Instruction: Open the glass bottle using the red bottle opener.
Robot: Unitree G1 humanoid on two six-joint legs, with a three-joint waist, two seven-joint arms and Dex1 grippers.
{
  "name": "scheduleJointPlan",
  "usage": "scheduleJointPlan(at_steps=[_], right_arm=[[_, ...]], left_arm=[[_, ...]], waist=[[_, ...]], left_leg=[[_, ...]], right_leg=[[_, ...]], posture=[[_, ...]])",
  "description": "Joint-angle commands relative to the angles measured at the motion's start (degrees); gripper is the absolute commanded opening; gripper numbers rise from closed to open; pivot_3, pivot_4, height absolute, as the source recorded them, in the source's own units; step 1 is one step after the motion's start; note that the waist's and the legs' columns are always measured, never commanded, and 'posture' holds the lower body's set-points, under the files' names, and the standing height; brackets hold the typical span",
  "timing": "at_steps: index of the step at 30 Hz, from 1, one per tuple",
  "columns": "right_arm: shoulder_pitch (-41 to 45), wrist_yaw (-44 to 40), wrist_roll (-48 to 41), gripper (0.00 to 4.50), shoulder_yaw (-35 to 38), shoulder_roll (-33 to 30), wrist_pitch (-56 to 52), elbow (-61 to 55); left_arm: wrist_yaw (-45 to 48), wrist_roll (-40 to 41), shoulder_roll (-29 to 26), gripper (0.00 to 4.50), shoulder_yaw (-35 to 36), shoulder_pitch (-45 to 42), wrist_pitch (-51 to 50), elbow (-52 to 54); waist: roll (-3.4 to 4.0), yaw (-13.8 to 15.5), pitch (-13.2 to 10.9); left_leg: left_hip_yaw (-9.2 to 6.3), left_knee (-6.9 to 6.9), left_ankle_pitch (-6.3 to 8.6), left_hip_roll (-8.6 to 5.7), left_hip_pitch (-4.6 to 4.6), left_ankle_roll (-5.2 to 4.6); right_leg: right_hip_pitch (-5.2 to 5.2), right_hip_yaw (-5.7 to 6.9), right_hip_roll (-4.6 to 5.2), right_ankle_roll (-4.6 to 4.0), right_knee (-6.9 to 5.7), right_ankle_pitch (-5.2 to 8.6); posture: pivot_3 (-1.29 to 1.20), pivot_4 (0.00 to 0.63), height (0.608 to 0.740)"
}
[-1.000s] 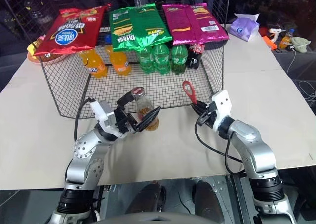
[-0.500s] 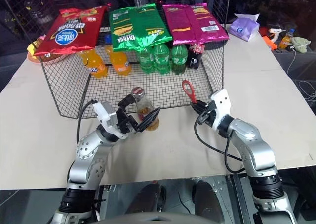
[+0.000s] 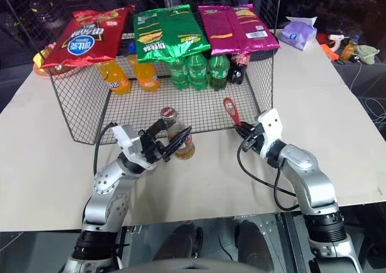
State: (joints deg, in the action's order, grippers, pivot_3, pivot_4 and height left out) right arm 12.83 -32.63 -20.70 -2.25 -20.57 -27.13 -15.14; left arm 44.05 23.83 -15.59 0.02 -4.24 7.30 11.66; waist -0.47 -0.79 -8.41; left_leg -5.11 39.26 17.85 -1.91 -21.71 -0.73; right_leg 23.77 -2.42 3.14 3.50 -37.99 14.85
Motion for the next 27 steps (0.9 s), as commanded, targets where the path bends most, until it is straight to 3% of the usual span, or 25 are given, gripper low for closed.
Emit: scheduleJointPlan(at_steps=[1, 3, 15, 27], right_arm=[[1.15, -0.49, -0.04, 0.04, 0.32, -0.14, 1.62, -1.33], [1.42, -0.6, 0.26, 0.04, 0.23, -0.29, 2.06, -1.47], [4.71, -2.38, 6.48, 0.04, -4.91, -0.57, 12.26, -4.76], [8.32, 1.13, 24.69, 0.04, -11.6, -1.14, 36.58, 2.19]], left_arm=[[0.89, 1.03, -0.11, 2.61, -0.02, 0.12, 1.11, 0.82], [0.78, 0.78, -0.05, 2.27, 0.0, 0.11, 1.23, 0.73], [0.24, 0.08, 0.54, 2.24, -0.39, -0.62, 2.07, -0.08], [0.15, -0.29, 1.3, 2.24, -1.02, -1.84, 2.25, -1.16]], waist=[[0.0, 0.0, 0.0], [0.0, 0.0, 0.0], [0.0, -0.02, 0.0], [0.0, 0.02, 0.0]], left_leg=[[0.0, 0.0, 0.0, 0.0, 0.0, 0.0], [0.0, 0.0, 0.0, 0.0, 0.0, 0.0], [-0.01, 0.0, 0.0, 0.0, 0.0, 0.0], [0.0, 0.01, 0.0, -0.01, 0.01, 0.01]], right_leg=[[0.0, 0.0, 0.0, 0.0, 0.0, 0.0], [0.0, 0.0, 0.0, 0.0, 0.0, 0.0], [0.0, 0.01, 0.0, 0.0, 0.0, 0.0], [0.0, 0.02, 0.0, 0.0, 0.01, 0.0]], posture=[[0.0, 0.15, 0.74], [0.0, 0.15, 0.74], [0.0, 0.15, 0.74], [0.0, 0.15, 0.74]])
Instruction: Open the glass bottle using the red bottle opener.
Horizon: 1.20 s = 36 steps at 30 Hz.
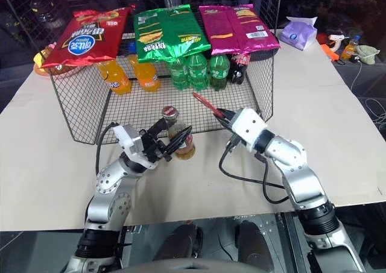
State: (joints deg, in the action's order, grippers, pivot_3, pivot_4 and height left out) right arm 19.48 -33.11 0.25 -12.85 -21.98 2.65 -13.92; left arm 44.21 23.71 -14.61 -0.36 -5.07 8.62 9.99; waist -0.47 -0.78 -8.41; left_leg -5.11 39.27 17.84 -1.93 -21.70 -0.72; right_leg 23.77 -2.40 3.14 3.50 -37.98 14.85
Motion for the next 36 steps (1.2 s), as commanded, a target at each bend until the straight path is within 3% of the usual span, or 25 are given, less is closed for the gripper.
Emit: scheduleJointPlan(at_steps=[1, 14, 36], right_arm=[[2.04, 2.49, 5.03, 0.04, -1.43, 0.76, 9.26, 2.25], [3.85, 15.58, 19.98, 0.04, -3.64, 2.59, 35.46, 15.69], [7.99, 24.72, 26.98, 0.04, -7.2, 6.52, 46.78, 30.22]], left_arm=[[-0.05, -0.21, 0.39, 2.24, -0.76, -1.19, 0.92, 0.45], [0.02, -0.11, 0.66, 2.24, -0.78, -2.34, 0.49, -0.44], [0.14, -0.43, 1.34, 2.24, -1.12, -3.39, -0.25, -0.92]], waist=[[0.0, 0.03, 0.0], [0.0, -0.01, 0.0], [0.01, -0.04, 0.01]], left_leg=[[0.0, 0.0, 0.0, -0.01, 0.0, 0.0], [0.02, 0.0, 0.0, -0.01, 0.01, 0.01], [0.05, 0.02, -0.01, -0.01, 0.07, 0.01]], right_leg=[[0.0, 0.0, 0.0, 0.0, 0.0, 0.0], [0.0, -0.01, -0.01, 0.0, -0.01, 0.0], [-0.05, -0.04, -0.02, 0.0, -0.03, 0.0]], posture=[[0.0, 0.15, 0.74], [0.0, 0.15, 0.74], [0.0, 0.15, 0.74]])
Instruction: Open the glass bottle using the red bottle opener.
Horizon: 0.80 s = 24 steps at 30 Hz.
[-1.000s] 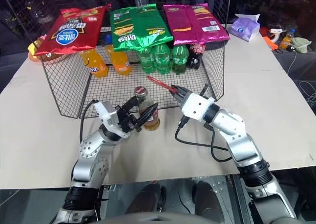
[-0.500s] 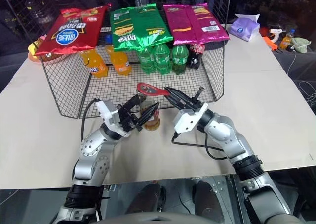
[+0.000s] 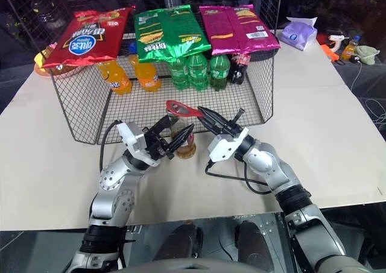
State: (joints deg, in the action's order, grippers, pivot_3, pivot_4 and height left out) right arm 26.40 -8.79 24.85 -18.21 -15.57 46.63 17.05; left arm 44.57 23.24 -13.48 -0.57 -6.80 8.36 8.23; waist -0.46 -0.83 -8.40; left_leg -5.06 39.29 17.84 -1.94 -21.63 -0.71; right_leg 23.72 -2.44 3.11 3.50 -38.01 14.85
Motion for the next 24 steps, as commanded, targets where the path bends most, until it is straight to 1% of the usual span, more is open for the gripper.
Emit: scheduleJointPlan(at_steps=[1, 7, 13, 18, 24], right_arm=[[1.17, 0.72, 2.72, 0.04, -1.81, 0.07, 2.94, -0.69], [2.76, 4.21, 8.29, 0.04, -1.46, -2.1, 4.12, -0.12], [5.13, 7.87, 11.12, 0.04, -0.56, -4.86, 4.95, 1.59], [7.22, 8.79, 11.81, 0.04, -0.15, -7.37, 5.41, 2.78], [8.67, 9.24, 12.08, 0.04, -0.05, -8.6, 5.82, 2.96]], left_arm=[[-0.2, 0.04, 0.19, 2.24, -0.9, -1.71, -0.01, 0.81], [0.07, 0.06, 0.05, 2.24, -0.83, -2.08, -0.13, 0.49], [0.27, -0.09, 0.03, 2.24, -0.95, -2.22, -0.08, 0.09], [0.29, -0.26, -0.05, 2.24, -0.95, -2.12, 0.08, 0.0], [0.21, -0.45, 0.15, 2.24, -0.98, -2.09, 0.4, -0.2]], waist=[[0.0, -0.01, 0.0], [0.0, 0.0, 0.0], [0.0, -0.01, 0.0], [0.0, -0.02, 0.0], [0.0, -0.01, 0.0]], left_leg=[[0.0, 0.0, 0.0, 0.0, 0.0, 0.0], [0.0, 0.0, 0.0, -0.01, 0.0, 0.0], [0.02, 0.01, 0.0, -0.01, 0.0, 0.0], [0.02, 0.01, 0.0, -0.01, 0.0, 0.0], [0.03, 0.01, 0.0, -0.01, 0.0, 0.0]], right_leg=[[0.0, 0.0, 0.0, 0.0, 0.0, 0.0], [0.0, 0.0, 0.0, 0.0, -0.01, 0.0], [0.0, -0.01, 0.0, 0.0, -0.01, 0.0], [0.0, -0.02, -0.01, 0.0, -0.01, 0.0], [-0.01, -0.02, 0.0, 0.0, 0.0, 0.0]], posture=[[0.0, 0.15, 0.74], [0.0, 0.15, 0.74], [0.0, 0.15, 0.74], [0.0, 0.15, 0.74], [0.0, 0.15, 0.74]])
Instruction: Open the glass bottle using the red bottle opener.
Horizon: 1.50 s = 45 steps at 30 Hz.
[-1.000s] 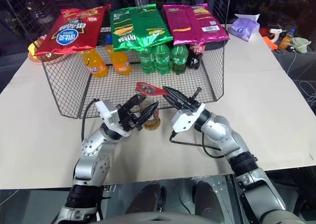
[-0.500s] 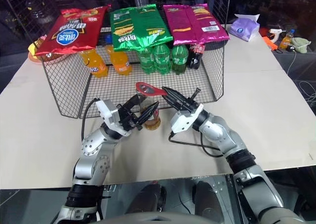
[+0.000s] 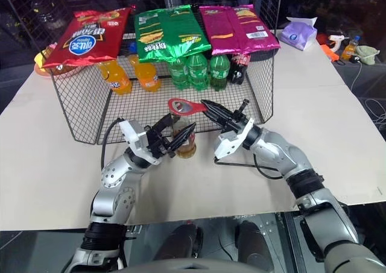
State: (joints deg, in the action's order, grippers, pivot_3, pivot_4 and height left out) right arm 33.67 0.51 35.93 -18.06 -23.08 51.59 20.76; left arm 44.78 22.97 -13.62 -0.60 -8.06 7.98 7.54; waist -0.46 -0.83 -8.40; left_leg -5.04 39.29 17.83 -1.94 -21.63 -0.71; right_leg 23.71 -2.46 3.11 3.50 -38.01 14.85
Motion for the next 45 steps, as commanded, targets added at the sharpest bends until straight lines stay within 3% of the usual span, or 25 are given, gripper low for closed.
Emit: scheduleJointPlan(at_steps=[1, 45], right_arm=[[1.58, -0.05, 1.06, 0.04, -0.12, -1.22, 0.83, -0.83], [3.66, 6.05, 2.5, 0.04, 4.32, -3.29, -2.84, -7.38]], left_arm=[[-0.03, -0.26, 0.34, 2.24, -0.94, -0.82, 0.85, 0.45], [-1.57, -0.89, 1.17, 2.24, -1.51, 0.74, 1.32, 1.24]], waist=[[0.0, 0.0, 0.0], [0.0, -0.09, 0.0]], left_leg=[[0.0, 0.0, 0.0, 0.0, 0.0, 0.0], [0.02, 0.0, 0.0, 0.01, 0.0, 0.0]], right_leg=[[0.0, 0.0, 0.0, 0.0, 0.0, 0.0], [0.0, -0.02, -0.01, 0.0, 0.0, 0.0]], posture=[[0.0, 0.15, 0.74], [0.0, 0.15, 0.74]])
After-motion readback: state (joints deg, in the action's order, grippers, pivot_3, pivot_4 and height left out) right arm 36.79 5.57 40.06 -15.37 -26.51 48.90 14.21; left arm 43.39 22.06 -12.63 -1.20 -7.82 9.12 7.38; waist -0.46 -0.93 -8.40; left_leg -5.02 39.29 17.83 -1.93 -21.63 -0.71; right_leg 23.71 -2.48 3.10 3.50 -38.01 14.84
